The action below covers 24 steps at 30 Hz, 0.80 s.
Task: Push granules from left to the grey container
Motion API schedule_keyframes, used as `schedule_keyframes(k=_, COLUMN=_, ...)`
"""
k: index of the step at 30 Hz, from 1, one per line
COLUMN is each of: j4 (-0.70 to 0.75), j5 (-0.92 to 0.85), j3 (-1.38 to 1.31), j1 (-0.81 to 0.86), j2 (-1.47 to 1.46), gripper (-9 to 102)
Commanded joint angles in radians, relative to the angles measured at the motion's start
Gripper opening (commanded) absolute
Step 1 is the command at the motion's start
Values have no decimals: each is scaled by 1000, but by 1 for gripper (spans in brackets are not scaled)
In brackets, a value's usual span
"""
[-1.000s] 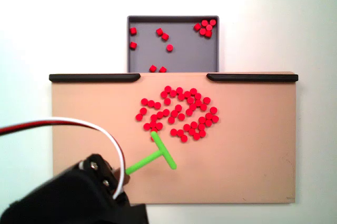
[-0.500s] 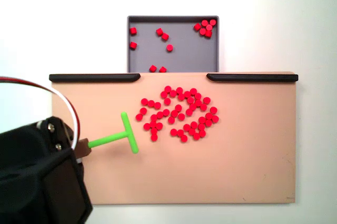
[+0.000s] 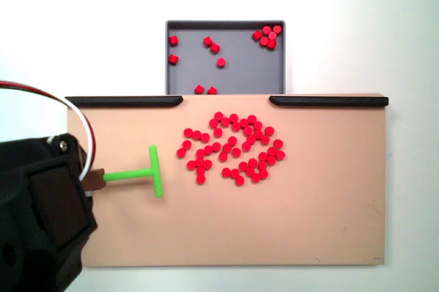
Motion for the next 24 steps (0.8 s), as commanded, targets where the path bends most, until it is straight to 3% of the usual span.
schedule_keyframes(k=1, j4=5, j5=17, j3=-51, j1=2, j2=-14, gripper=0)
schedule_keyframes(k=24, j4=-3, j5=12, j3=-132, j1=35, j2=-140, gripper=0)
